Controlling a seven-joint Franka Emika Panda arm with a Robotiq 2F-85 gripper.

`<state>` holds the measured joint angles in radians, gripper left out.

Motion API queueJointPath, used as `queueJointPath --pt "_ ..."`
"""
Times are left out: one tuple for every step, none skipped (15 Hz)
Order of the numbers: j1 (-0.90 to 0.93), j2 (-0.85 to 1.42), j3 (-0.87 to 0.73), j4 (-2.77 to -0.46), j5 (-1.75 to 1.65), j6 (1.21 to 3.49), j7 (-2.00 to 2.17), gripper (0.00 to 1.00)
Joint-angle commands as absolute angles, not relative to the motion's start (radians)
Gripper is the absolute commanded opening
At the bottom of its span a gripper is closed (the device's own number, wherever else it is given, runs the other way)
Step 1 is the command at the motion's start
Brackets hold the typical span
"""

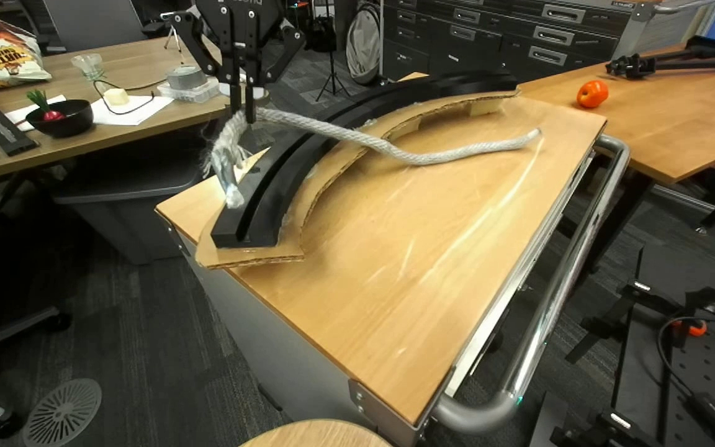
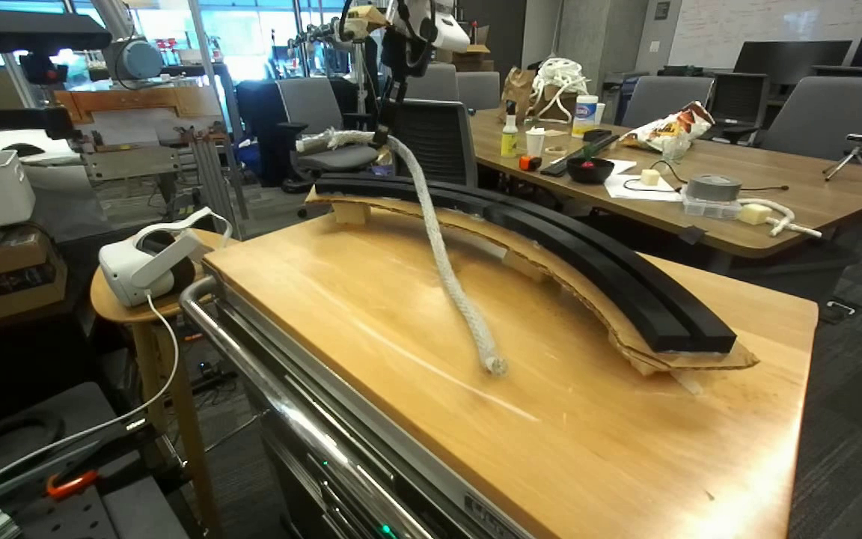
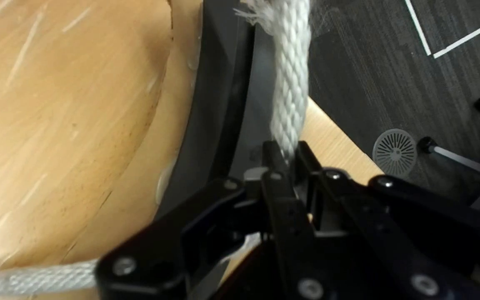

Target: Align the rope with the black object

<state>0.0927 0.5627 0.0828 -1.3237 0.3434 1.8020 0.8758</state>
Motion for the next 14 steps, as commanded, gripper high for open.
queueJointPath --pt "0.124 0.607 0.063 -1.306 0.363 1.825 0.991 0.03" --pt "0.128 0.616 0.064 -1.314 0.363 1.830 1.018 0.03" --pt "0.133 0.624 0.064 -1.317 0.360 1.831 1.043 0.03" --pt "0.140 0.630 0.063 -1.318 0.351 1.828 1.068 0.03" --pt "0.146 0.636 0.062 -1.315 0.343 1.822 1.086 0.03" --pt "0.157 0.639 0.056 -1.310 0.323 1.812 1.108 0.03" --pt "0.161 0.640 0.054 -1.307 0.314 1.807 1.122 0.03" --pt "0.166 0.638 0.050 -1.304 0.301 1.800 1.136 0.03" --pt "0.171 0.633 0.046 -1.300 0.287 1.792 1.148 0.03" --pt "0.176 0.629 0.042 -1.296 0.269 1.783 1.157 0.03" --pt "0.181 0.623 0.037 -1.293 0.245 1.769 1.165 0.03" --pt "0.185 0.616 0.031 -1.289 0.216 1.752 1.170 0.03" --pt "0.189 0.612 0.026 -1.285 0.187 1.731 1.171 0.03" --pt "0.193 0.608 0.021 -1.276 0.156 1.702 1.169 0.03"
